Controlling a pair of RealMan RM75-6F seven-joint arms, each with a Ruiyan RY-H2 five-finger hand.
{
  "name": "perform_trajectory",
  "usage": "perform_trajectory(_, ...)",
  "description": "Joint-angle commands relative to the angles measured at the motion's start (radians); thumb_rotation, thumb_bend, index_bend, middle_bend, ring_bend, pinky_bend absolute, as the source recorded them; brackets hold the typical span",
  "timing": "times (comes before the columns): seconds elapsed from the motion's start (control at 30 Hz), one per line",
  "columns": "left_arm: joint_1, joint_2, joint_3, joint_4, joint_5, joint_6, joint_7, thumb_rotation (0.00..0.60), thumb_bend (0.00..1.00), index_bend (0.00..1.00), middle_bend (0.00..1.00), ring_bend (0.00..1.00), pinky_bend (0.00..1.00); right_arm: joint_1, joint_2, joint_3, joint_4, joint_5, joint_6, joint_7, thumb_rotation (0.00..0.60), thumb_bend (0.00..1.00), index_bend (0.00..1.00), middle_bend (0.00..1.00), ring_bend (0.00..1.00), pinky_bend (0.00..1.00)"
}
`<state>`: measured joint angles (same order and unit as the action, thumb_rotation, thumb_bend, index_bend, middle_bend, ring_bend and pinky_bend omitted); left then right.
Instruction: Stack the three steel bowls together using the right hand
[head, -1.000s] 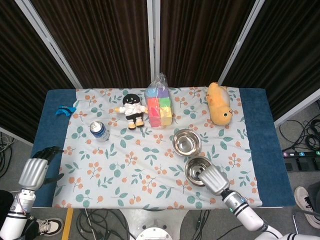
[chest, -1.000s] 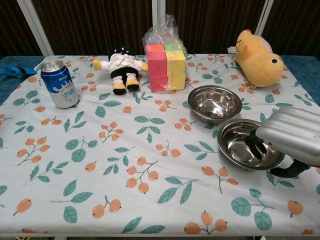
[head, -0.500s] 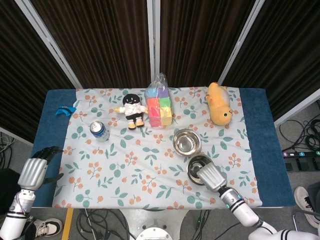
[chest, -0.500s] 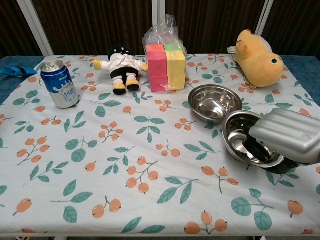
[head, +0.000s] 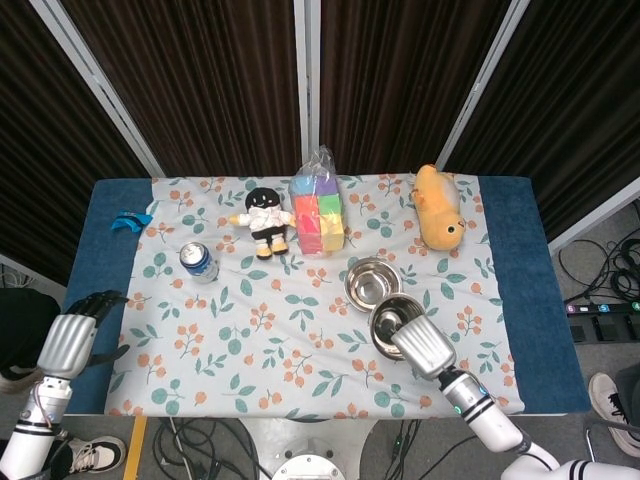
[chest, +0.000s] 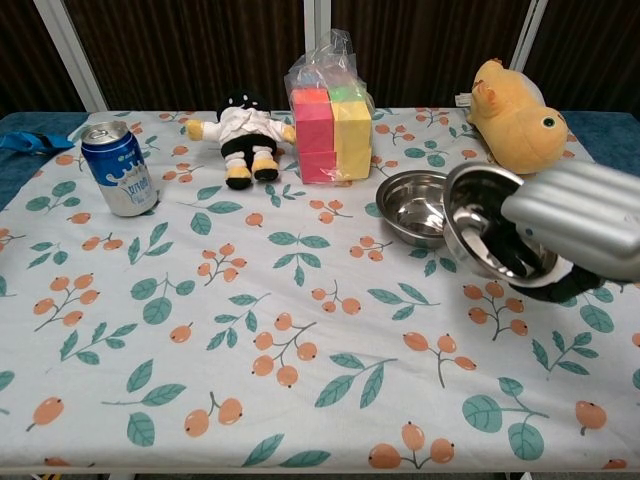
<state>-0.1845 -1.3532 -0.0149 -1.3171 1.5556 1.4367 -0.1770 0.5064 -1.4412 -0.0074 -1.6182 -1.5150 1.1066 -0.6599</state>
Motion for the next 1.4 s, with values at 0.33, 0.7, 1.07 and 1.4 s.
perform_trajectory(0.33, 0.007, 0.015, -0.006, -0.007, -0.017, 0.004, -0.004, 0.6, 0.13, 0.31, 0.31, 0.24, 0.31, 0.165, -0.125, 0.157, 0.208, 0.16, -0.165, -0.04, 0.6, 0.4, 0.75, 0.65, 0.86, 0.83)
perform_trajectory(0.7, 0.002, 0.002, -0.009, 0.025, -0.033, -0.021, -0.028, 0.6, 0.12, 0.31, 0.31, 0.24, 0.31, 0.249, -0.161, 0.166, 0.313, 0.239, -0.289, -0.001, 0.6, 0.0, 0.33, 0.37, 0.82, 0.83)
perform_trajectory(1.07, 0.002, 0.008, -0.006, 0.007, -0.019, -0.009, -0.036, 0.6, 0.11, 0.31, 0.31, 0.24, 0.31, 0.179, 0.058, 0.139, -0.013, 0.248, -0.122, -0.108, 0.6, 0.0, 0.1, 0.22, 0.76, 0.82)
perform_trajectory(1.4, -0.004, 0.013, -0.016, -0.014, -0.011, 0.005, -0.008, 0.6, 0.12, 0.31, 0.31, 0.24, 0.31, -0.099, 0.255, 0.009, -0.13, 0.122, 0.227, 0.028, 0.6, 0.0, 0.08, 0.08, 0.08, 0.26)
